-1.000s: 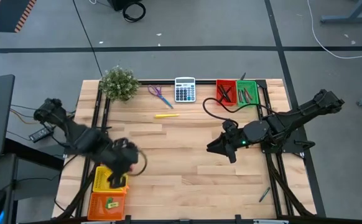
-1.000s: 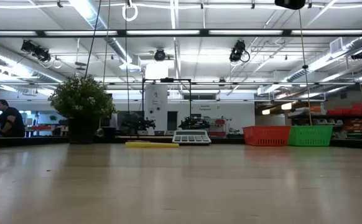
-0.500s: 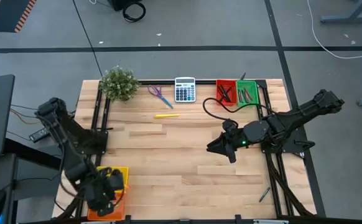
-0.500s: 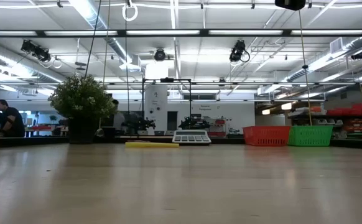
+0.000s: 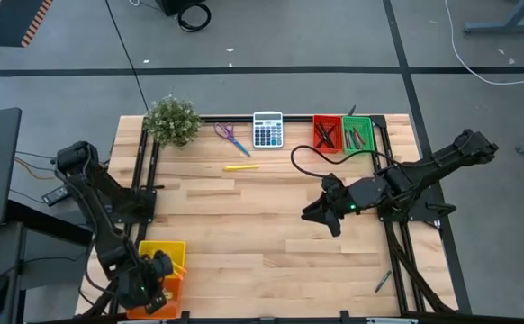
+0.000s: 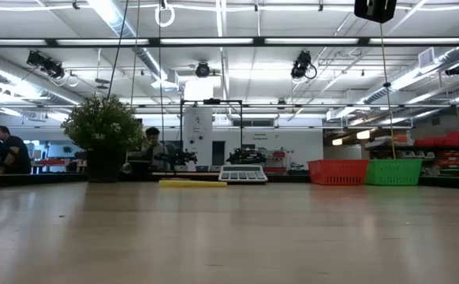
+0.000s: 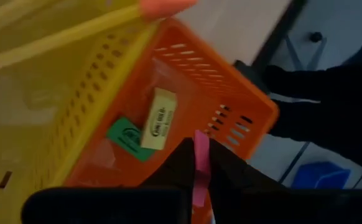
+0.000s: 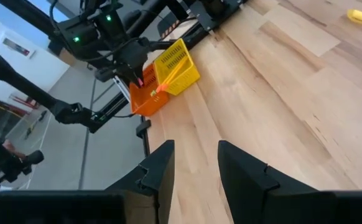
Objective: Sort crayons/erasers/pens/pencils in bins
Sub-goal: Put the pink eraser into the orange bin
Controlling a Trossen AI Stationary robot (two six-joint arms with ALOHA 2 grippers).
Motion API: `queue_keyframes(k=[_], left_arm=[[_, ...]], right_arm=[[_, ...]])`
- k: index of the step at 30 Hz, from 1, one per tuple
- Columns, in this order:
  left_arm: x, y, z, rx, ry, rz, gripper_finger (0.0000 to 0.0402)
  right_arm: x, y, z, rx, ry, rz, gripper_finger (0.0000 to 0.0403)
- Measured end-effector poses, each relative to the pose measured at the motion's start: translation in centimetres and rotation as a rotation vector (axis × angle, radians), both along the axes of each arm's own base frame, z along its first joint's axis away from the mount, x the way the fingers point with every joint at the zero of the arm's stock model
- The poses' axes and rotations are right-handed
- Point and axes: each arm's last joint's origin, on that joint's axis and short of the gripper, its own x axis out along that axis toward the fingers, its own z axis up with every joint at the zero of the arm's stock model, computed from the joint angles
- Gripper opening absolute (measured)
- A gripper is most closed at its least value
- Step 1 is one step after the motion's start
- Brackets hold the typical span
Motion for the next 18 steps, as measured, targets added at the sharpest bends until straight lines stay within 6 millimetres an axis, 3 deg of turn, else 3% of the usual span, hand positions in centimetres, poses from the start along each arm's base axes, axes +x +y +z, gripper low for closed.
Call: queue_keyframes(k=[18], left_arm=[[-0.5,0.3,-1.8,0.037,0.038,0.020,0.0043]], right_arm=[[0.0,-0.1,0.0,-0.021,-0.006,-0.029,0.0129]])
